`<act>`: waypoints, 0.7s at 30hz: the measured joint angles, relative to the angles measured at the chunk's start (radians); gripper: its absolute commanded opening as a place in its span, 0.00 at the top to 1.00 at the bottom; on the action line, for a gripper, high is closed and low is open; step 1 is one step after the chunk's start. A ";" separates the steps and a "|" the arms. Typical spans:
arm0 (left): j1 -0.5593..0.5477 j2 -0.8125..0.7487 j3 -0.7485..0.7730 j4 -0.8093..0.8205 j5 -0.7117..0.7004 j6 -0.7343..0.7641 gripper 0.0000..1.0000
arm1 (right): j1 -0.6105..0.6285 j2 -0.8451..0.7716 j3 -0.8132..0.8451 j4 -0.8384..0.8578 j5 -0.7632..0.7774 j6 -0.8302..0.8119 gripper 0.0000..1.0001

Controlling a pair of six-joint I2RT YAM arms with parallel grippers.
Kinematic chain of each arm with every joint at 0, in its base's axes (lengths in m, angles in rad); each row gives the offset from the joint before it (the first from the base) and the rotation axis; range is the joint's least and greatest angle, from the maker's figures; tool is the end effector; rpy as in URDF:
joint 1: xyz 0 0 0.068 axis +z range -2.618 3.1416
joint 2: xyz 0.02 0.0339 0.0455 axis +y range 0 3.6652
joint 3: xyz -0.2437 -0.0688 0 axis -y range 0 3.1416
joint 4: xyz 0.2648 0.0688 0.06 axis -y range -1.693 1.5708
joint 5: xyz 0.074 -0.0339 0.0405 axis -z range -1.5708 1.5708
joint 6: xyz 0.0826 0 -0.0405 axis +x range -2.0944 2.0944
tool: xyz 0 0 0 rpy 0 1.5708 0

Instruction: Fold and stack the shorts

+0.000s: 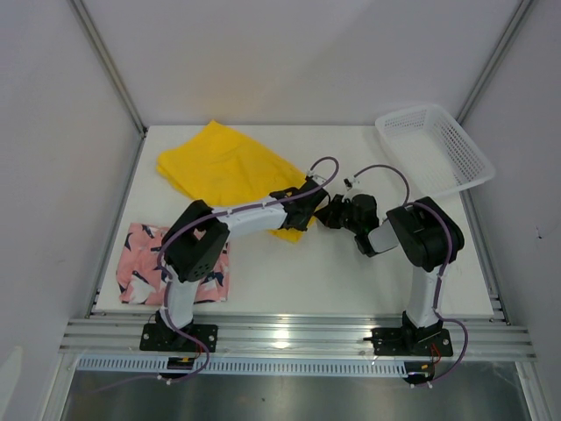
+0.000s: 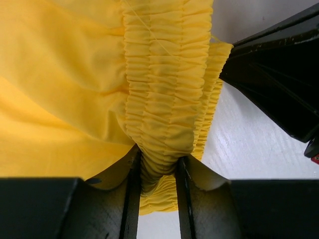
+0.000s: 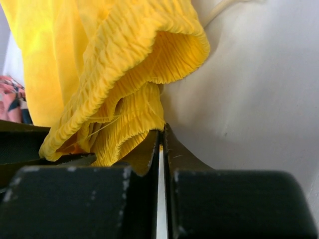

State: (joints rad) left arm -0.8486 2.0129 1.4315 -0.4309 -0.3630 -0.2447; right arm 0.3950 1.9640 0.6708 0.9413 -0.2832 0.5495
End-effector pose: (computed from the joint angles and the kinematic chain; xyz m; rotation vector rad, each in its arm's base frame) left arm 0.3252 -0.3248 0.1102 0.6136 2.4094 0.0192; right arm 0.3488 0.1704 0.0475 -0.0442 2.0147 0.8914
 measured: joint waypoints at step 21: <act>-0.046 -0.145 -0.143 -0.006 -0.048 -0.080 0.99 | -0.100 0.011 0.000 0.022 -0.081 0.238 1.00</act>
State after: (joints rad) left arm -0.8944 1.8683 1.2881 -0.4374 -0.4107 -0.3244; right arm 0.2947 1.9751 0.6704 0.9634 -0.3645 0.7876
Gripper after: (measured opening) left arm 0.261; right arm 0.009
